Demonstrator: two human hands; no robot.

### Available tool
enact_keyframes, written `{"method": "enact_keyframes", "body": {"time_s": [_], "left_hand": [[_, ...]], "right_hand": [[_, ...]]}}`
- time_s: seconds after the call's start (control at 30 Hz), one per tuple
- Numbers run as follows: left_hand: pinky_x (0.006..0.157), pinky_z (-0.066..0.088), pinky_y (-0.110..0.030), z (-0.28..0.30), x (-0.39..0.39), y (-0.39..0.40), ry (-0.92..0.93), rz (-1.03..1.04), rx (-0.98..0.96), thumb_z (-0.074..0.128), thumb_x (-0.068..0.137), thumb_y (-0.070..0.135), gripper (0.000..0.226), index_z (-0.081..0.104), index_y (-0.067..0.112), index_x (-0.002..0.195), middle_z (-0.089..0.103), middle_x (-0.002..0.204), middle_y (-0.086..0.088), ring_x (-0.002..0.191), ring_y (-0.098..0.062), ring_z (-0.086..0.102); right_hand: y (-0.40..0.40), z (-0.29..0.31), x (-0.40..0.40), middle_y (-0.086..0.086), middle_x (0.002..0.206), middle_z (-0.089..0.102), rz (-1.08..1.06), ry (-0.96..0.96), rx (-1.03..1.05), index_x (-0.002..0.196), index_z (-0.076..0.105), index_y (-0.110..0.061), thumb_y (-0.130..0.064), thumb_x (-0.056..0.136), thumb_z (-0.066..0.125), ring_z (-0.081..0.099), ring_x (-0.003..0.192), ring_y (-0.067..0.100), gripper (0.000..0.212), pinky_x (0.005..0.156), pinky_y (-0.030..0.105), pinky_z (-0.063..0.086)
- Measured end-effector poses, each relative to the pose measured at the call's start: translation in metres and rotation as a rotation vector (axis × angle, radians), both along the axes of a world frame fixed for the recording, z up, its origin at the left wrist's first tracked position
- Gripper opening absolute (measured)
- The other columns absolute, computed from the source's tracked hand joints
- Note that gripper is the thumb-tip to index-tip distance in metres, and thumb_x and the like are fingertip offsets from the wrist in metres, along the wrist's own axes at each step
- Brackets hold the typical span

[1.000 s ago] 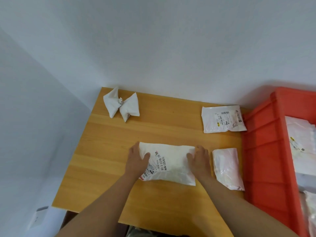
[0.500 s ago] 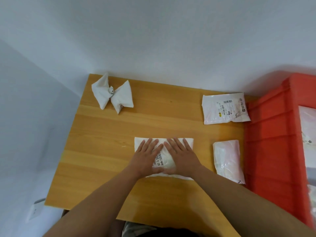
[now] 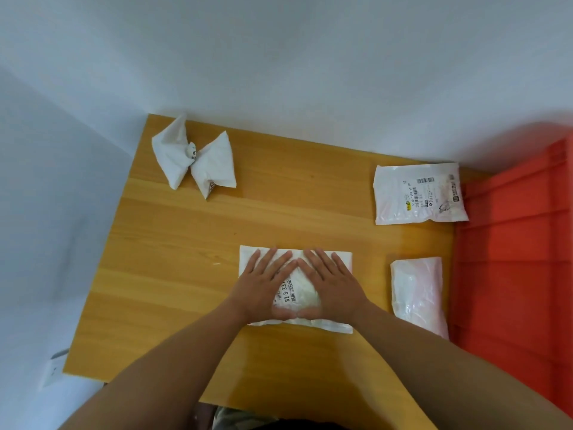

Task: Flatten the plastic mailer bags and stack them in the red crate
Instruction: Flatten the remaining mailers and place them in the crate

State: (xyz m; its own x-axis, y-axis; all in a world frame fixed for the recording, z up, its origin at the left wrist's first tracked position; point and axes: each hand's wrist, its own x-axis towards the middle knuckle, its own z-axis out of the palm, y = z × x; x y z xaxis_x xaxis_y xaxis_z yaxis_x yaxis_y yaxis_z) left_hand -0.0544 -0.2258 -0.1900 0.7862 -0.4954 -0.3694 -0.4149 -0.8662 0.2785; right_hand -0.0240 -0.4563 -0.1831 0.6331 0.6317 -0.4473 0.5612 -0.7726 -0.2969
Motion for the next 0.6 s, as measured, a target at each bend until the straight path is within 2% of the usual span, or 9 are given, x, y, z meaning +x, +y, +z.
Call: {"method": "enact_keyframes", "body": {"time_s": [0.2,0.37,0.6], "left_hand": [[0.116,0.019,-0.057,-0.007,0.000,0.000,-0.044,0.000,-0.035,0.042,0.071,0.092,0.113,0.026,0.018,0.154,0.028,0.161,-0.005,0.149,-0.034,0.020],[0.117,0.018,-0.058,-0.012,-0.001,0.001,-0.071,0.003,-0.040,0.042,0.072,0.092,0.113,0.022,0.019,0.155,0.024,0.162,-0.005,0.151,-0.033,0.015],[0.117,0.017,-0.057,-0.020,-0.002,0.001,-0.117,-0.001,-0.058,0.043,0.071,0.092,0.113,0.026,0.017,0.154,0.024,0.162,-0.005,0.151,-0.032,0.015]], "right_hand": [[-0.001,-0.010,-0.003,0.012,0.162,0.024,-0.011,-0.087,0.068,0.154,0.028,-0.013,-0.089,0.076,0.037,0.018,0.151,0.028,0.110,0.118,0.050,0.017],[-0.001,-0.018,-0.005,0.012,0.162,0.025,-0.017,-0.173,0.126,0.154,0.028,-0.013,-0.086,0.074,0.042,0.019,0.150,0.028,0.109,0.118,0.051,0.018],[-0.002,-0.026,-0.008,0.013,0.162,0.024,-0.015,-0.240,0.150,0.154,0.033,-0.011,-0.085,0.074,0.045,0.019,0.151,0.030,0.109,0.120,0.052,0.016]]}}
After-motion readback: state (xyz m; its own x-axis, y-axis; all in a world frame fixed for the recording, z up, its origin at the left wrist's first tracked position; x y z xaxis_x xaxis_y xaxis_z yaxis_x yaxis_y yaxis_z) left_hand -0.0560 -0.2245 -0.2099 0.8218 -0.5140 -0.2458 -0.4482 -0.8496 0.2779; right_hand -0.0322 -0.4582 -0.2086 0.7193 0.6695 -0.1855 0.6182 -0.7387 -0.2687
